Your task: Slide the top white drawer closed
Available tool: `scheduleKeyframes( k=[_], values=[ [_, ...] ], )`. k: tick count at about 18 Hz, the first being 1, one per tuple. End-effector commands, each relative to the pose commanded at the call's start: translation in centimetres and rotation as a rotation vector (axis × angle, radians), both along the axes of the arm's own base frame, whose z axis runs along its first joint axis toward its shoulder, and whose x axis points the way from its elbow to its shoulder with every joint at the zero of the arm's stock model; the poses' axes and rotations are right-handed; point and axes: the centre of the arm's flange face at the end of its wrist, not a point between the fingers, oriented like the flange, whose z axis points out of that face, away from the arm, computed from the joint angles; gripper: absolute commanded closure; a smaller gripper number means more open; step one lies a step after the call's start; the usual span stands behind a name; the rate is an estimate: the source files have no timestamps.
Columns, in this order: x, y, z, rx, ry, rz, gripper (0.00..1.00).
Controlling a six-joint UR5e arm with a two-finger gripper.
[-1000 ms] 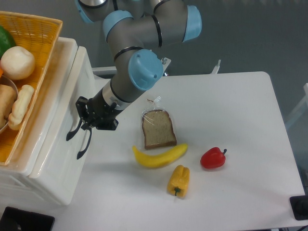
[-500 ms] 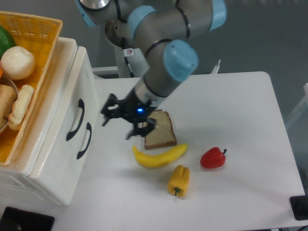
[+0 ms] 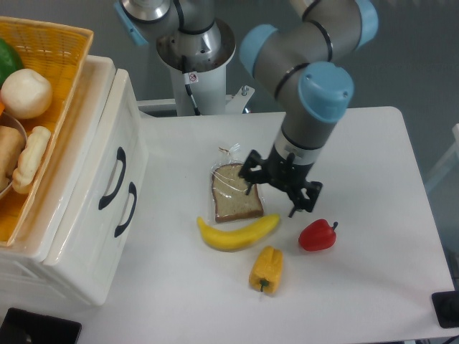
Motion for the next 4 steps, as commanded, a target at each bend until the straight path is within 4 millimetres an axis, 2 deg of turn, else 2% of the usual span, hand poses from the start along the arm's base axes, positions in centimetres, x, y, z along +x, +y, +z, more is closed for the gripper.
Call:
scheduleKeyframes(
  k=[4],
  values=[
    [-1.16, -0.46, -0.45, -0.014, 0.016, -0.046, 0.00]
  ],
)
